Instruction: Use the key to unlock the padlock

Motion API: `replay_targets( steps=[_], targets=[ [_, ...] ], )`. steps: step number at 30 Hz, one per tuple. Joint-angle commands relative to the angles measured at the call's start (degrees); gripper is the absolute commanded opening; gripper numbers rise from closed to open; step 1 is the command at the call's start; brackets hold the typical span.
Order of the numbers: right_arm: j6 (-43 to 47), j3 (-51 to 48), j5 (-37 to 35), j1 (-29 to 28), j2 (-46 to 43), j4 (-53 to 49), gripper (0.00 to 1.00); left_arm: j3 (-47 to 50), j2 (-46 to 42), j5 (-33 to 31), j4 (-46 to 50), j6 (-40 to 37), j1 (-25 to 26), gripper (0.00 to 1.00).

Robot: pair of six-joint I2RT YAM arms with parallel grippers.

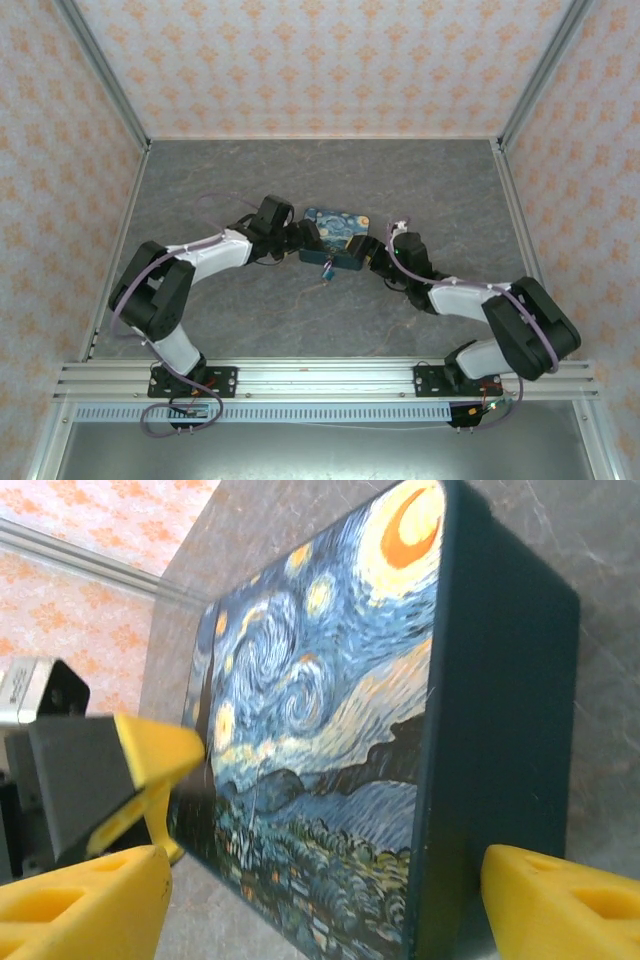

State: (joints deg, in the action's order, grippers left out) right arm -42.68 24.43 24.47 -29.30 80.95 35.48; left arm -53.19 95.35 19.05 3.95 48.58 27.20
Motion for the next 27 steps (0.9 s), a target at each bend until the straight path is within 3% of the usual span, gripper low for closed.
replay_targets(
  steps=[1, 9, 13, 21, 27],
  targets=[
    [3.2, 3.6, 7.3, 1.5, 4.2, 8.1, 0.81, 4.5, -0.9, -1.6, 5.6, 1.0, 0.2, 0.81],
    [3.1, 12.4, 14.4, 2.5, 16.5, 15.5, 0.8, 9.3, -7.8, -4.0, 6.5, 3.0, 0.5, 0.8],
    [3.9, 14.6, 14.1, 3.7, 19.7, 16.1, 0.79, 11.8, -10.7, -5.3, 6.6, 4.3, 0.6, 0.81],
    [8.2, 8.0, 14.1, 9.1, 12.6, 12.7, 0.79, 14.1, -14.1, -7.1, 7.0, 5.9, 0.8, 0.81],
    [6.7, 1.9, 18.8, 7.4, 7.7, 13.9, 0.74, 13.0, -15.9, -9.0, 9.5, 5.2, 1.0, 0.81]
  ],
)
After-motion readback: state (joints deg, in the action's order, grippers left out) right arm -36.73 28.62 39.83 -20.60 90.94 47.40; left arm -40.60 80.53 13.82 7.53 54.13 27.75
